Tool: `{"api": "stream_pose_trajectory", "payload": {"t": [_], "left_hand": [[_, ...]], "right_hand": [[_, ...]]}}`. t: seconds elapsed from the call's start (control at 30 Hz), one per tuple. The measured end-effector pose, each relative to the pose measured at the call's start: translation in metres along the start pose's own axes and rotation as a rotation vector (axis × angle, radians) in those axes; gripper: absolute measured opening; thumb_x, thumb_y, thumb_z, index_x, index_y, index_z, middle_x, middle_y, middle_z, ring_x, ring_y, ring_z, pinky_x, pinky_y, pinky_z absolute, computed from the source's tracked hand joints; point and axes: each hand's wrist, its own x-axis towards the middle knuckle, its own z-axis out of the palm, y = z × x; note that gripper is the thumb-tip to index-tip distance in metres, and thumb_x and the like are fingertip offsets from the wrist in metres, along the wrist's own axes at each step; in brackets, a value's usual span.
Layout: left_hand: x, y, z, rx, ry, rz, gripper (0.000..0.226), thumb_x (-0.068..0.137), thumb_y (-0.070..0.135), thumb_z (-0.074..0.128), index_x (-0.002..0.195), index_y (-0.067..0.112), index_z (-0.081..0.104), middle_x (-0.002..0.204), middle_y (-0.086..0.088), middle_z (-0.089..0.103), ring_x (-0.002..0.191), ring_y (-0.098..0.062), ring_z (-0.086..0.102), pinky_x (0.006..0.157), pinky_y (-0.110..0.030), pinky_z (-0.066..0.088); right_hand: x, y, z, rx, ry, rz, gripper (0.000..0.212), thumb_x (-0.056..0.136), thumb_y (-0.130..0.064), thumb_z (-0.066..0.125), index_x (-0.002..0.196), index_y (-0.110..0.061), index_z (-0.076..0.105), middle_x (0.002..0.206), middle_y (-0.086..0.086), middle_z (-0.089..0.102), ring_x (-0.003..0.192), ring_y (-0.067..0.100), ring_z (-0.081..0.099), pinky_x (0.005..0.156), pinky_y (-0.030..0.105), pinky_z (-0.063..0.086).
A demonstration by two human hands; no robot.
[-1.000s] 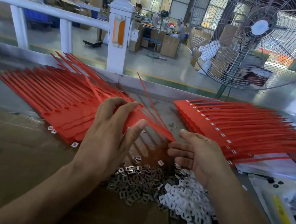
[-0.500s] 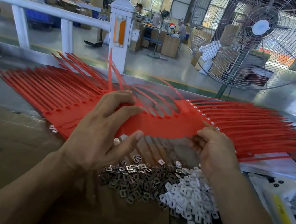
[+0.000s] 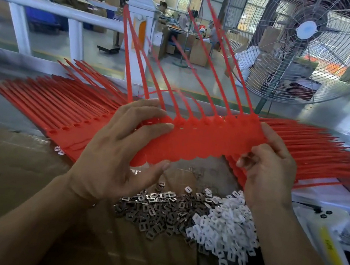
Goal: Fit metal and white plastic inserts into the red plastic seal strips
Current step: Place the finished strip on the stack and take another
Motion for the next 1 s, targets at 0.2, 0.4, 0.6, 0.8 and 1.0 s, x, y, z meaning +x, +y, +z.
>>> {"api": "stream_pose_trajectory", "payload": {"t": [0.2,0.4,0.6,0.8,1.0], "left_hand": [[-0.006,-0.014,0.012,-0.03,-0.147,-0.23,0.053,0.098,0.037,0.064,0.141,0.008,0.056,0.149,-0.009,0.045,0.15,-0.022,0.029,0.123,-0.034,0.025],[-0.025,-0.031,0.023,-0.015,-0.51,-0.48,0.068,0.091,0.053,0.064,0.151,0.029,0.043,0.156,0.008,0.033,0.147,-0.011,0.027,0.119,-0.025,0.021],[-0.029,-0.036,0.018,-0.002,-0.59,-0.521,0.055,0.094,0.053,0.06,0.145,0.038,0.046,0.153,0.017,0.035,0.142,-0.006,0.031,0.114,-0.027,0.025],[-0.029,-0.035,0.013,0.03,-0.583,-0.538,0.044,0.096,0.04,0.063,0.138,0.037,0.057,0.145,0.016,0.044,0.136,-0.006,0.034,0.112,-0.026,0.026],[-0.028,-0.038,0.007,0.106,-0.625,-0.694,0.049,0.097,0.046,0.058,0.145,0.037,0.05,0.156,0.01,0.036,0.144,-0.017,0.026,0.12,-0.046,0.021]], "right_hand": [[0.006,0.014,-0.003,-0.108,0.085,0.023,0.059,0.092,0.011,0.055,0.144,-0.015,0.059,0.068,0.003,0.064,0.055,0.012,0.061,0.055,0.026,0.058],[0.004,0.033,-0.017,-0.684,-0.037,0.147,0.05,0.091,-0.001,0.069,0.139,-0.013,0.062,0.09,0.003,0.073,0.064,0.011,0.071,0.063,0.031,0.062],[0.005,0.025,-0.026,-1.121,-0.111,0.014,0.038,0.089,-0.02,0.077,0.127,-0.017,0.07,0.102,-0.005,0.069,0.087,0.015,0.068,0.08,0.03,0.054],[0.001,0.021,-0.028,-1.294,-0.173,0.029,0.03,0.089,-0.028,0.077,0.118,-0.021,0.071,0.081,-0.018,0.059,0.071,-0.001,0.06,0.059,0.024,0.044],[-0.004,0.017,-0.022,-1.447,-0.184,-0.048,0.019,0.091,-0.03,0.075,0.101,-0.014,0.075,0.079,-0.004,0.068,0.076,0.017,0.066,0.075,0.038,0.057]]}}
